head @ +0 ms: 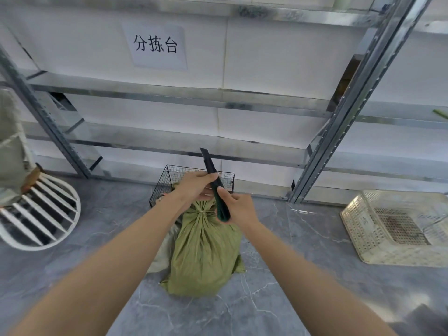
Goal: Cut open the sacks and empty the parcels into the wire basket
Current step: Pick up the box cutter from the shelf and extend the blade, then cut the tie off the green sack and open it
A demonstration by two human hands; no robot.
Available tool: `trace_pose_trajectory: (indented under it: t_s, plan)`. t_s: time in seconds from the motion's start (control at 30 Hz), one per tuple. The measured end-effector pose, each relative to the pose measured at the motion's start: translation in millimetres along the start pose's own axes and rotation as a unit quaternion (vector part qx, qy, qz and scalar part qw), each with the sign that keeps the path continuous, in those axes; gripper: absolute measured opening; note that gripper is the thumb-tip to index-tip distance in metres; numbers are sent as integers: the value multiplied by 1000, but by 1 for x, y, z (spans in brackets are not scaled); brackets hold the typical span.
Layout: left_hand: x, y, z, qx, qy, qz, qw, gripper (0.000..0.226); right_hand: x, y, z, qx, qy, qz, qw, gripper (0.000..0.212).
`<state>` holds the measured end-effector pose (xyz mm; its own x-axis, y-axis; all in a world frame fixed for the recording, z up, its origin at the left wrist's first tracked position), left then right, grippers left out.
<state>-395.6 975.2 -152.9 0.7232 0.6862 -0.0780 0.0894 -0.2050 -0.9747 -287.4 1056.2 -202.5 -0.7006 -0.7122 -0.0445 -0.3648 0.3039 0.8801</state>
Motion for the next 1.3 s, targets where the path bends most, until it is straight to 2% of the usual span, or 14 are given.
trace_pose_trajectory:
  t_s: [0.17,0.37,0.5,0.67,0.8,0.87,0.97,1.13,1.3]
  plan:
    - [-15,18,-5,-14,2,18,1000,16,18,-17,-4,34,33,-3,999,43]
    - [-35,32,7,-30,42,34,998,21,53,-28,2,149,134,59,978,33]
    - [-52,35,28,-36,76,23,996,20,77,-16,12,146,199,77,966,20]
    - [-64,41,54,-42,148,39,987,13,103,-7,39,143,230,111,956,26]
    - [-61,67,72,-65,165,35,984,16,107,-23,62,161,212,116,957,47]
    - [-61,84,81,-86,170,42,981,30,102,-37,77,167,194,129,958,55]
    - [-74,115,98,-125,133,47,982,43,85,-59,101,179,159,165,957,50]
    - [-97,197,126,-182,41,58,981,39,56,-114,142,199,104,159,961,43]
    - [-93,278,160,-196,3,75,978,36,42,-183,199,211,98,164,959,35]
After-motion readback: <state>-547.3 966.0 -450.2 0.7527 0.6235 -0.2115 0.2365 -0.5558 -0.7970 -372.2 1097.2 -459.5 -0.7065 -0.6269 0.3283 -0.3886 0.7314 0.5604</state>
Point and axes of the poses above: each hand's wrist, its own z-axis towards the middle knuckle, its own x-axis out of the palm, y = z × x, the point moved 8 cm from there along z, towards the middle knuckle, and after that the axes turned 8 degrees about x, right-handed, at the moved point
